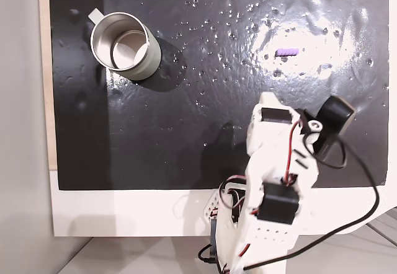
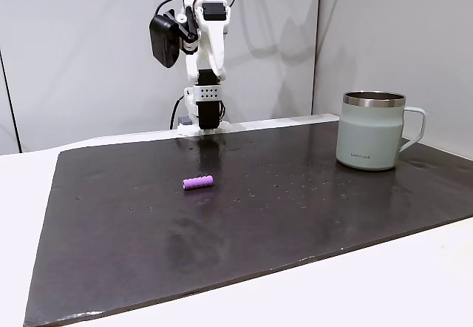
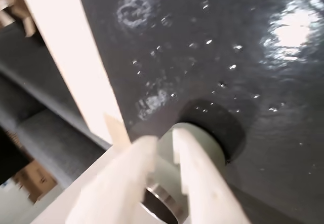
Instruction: Grasp a pengrip and put it in the cup.
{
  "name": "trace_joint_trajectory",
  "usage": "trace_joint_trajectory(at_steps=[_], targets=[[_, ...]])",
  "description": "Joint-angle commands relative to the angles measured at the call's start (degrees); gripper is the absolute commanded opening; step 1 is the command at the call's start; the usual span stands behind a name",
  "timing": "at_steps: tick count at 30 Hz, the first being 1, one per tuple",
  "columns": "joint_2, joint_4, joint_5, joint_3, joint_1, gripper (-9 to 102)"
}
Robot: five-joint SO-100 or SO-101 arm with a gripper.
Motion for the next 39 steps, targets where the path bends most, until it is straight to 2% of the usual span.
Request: trace_joint_trajectory(at_steps=[1, 5, 8, 12, 23, 39], targets=[[-9.4, 6.42, -3.52, -13.18, 3.6, 15], [-22.41, 14.5, -4.92, -28.48, 7.29, 19], [-30.23, 17.93, -6.77, -37.53, 9.32, 24], [-39.55, 21.45, -9.76, -47.02, 10.02, 24], [-53.0, 21.53, -20.21, -53.26, 9.4, 24], [-81.21, 22.59, -25.58, -79.01, 12.04, 24]])
